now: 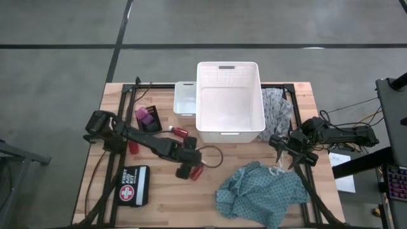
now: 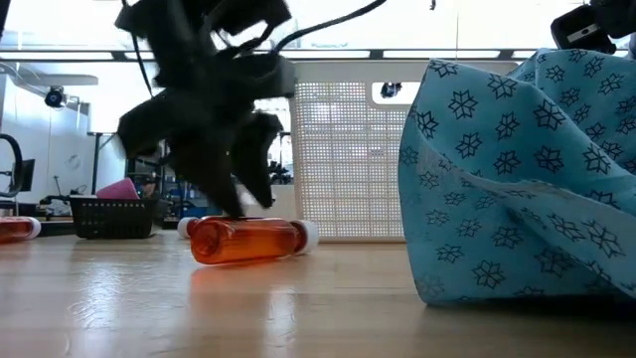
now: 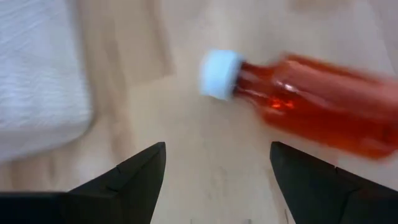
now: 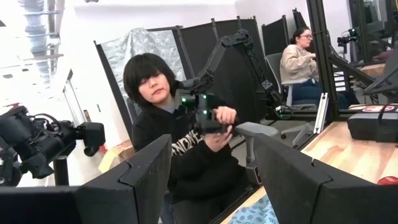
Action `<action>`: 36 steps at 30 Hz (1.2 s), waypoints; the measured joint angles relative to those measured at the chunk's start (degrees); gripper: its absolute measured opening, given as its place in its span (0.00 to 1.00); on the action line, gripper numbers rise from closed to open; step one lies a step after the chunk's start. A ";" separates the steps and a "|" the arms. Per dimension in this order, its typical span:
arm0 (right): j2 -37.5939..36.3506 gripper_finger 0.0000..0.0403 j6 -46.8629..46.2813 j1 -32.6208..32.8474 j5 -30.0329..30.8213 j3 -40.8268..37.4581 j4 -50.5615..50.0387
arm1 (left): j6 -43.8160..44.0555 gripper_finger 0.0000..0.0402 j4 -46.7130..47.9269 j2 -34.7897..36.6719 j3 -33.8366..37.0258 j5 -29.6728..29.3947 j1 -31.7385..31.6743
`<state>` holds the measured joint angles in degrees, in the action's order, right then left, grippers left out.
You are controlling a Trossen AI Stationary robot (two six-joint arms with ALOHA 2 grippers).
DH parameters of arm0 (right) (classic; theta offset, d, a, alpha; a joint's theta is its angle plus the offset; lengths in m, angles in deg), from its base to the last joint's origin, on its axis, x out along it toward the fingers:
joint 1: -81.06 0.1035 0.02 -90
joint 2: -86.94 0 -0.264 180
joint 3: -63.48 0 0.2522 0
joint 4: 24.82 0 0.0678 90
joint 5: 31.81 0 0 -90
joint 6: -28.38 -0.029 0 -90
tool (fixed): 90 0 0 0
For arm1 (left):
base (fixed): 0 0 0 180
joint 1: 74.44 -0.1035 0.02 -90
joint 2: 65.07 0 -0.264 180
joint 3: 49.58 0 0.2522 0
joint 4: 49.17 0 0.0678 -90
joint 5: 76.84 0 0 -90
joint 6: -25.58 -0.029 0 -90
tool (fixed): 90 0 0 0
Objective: Pick & Place Medicine items
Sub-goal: Put the bottom red pill bottle into the white bin
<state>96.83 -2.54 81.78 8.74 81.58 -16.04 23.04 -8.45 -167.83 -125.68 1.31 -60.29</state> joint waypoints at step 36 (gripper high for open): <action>-0.01 0.56 0.00 0.00 0.00 0.00 -0.04 | 31.62 0.73 -7.78 -7.18 -5.89 -5.81 1.39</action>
<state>96.81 -2.53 81.78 8.74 81.58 -16.08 54.67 -16.23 -175.00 -131.56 -4.49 -58.90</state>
